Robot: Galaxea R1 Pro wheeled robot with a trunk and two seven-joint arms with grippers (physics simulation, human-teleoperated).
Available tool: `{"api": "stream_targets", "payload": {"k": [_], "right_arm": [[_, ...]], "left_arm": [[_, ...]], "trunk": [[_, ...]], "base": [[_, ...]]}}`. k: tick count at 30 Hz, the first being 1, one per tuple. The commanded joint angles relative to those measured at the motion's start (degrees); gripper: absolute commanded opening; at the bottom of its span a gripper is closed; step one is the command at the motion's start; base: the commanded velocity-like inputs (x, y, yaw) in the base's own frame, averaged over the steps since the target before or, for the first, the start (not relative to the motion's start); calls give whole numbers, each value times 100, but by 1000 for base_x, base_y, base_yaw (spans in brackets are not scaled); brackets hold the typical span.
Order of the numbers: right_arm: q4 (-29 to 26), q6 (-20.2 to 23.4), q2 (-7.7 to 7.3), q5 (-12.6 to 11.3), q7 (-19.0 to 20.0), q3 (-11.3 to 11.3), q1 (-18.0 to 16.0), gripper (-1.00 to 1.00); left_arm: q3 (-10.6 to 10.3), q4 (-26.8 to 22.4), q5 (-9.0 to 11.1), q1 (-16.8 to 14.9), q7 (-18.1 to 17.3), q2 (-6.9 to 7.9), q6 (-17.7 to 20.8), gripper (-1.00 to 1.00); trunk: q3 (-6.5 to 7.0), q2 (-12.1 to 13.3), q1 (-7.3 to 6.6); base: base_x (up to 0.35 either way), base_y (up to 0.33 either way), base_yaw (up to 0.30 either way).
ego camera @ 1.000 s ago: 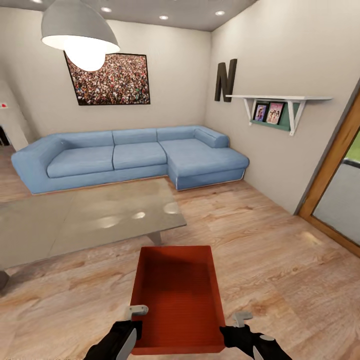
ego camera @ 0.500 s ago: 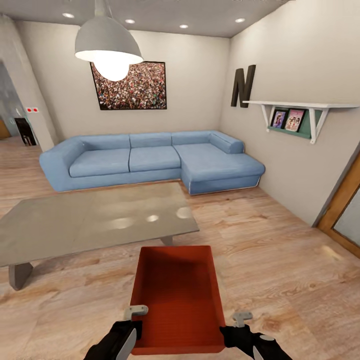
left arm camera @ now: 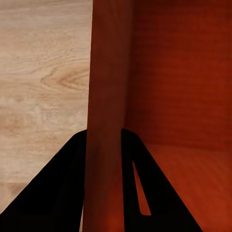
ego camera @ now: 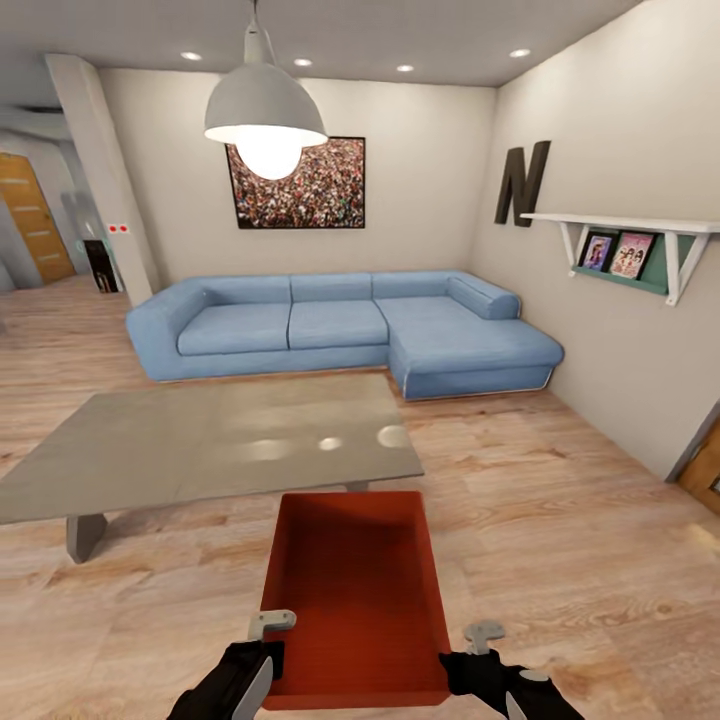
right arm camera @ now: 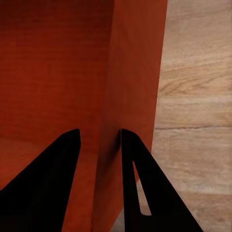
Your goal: Move the two storage containers from the living room to the garage. In the garage, place one container on the floor and stack the other container on top of it (either order is fine).
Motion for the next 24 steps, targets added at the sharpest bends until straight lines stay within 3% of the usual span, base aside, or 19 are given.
{"api": "stream_targets", "payload": {"k": [1,24], "right_arm": [[-13,48,-3,-61,52,29,2,-100],[-13,48,-3,-54,62,19,2,-100]], "left_arm": [[-19,-12,67,-4,30,4,17,-100],[-18,-12,67,-4,30,4,17,-100]], "trunk": [[20,39,-23],[604,961,-528]], "base": [[0,0,186],[0,0,192]]}}
